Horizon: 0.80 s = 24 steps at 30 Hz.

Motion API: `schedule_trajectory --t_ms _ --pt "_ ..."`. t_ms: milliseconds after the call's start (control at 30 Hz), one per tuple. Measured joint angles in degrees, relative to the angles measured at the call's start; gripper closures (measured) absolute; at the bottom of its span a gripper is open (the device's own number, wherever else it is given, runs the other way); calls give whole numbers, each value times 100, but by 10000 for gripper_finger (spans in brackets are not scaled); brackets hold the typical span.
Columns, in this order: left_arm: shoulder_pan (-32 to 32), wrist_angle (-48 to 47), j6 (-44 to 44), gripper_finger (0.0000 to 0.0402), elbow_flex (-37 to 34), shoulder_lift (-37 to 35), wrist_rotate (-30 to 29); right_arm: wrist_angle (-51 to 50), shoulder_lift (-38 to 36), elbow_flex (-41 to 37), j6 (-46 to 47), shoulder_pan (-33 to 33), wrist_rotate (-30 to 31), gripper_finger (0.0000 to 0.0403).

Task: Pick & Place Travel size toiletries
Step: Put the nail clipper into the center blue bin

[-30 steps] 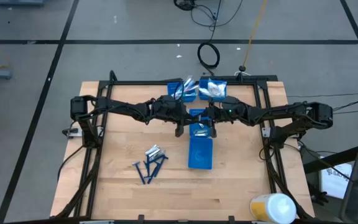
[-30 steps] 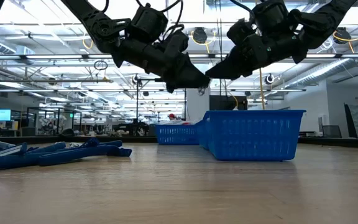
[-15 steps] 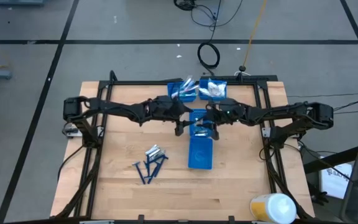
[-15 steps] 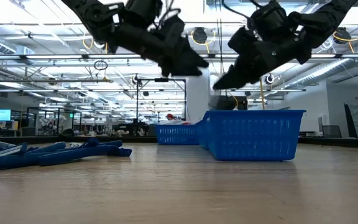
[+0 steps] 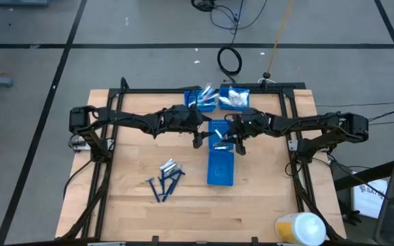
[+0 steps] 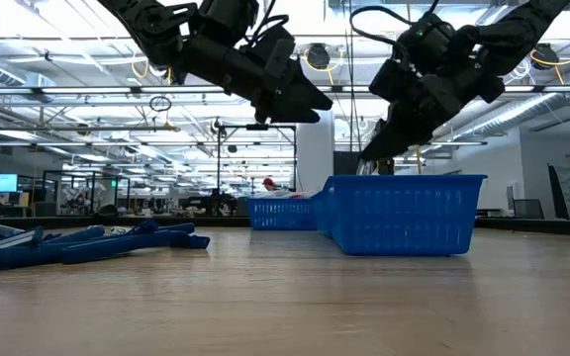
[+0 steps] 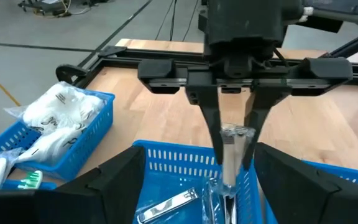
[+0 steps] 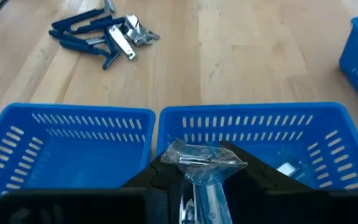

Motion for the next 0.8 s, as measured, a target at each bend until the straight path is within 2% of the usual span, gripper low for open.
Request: schedule_trajectory --t_ms 333,433,533,800 --pt "0 -121 -123 108 0 0 2 47 0 0 4 7 27 290" --pt "-10 -142 -129 108 0 0 2 48 0 0 27 7 350 277" --pt "-19 -138 -127 108 0 0 2 48 0 0 275 5 631 261" --pt "-22 -139 -125 108 0 2 4 50 0 4 329 -24 599 207"
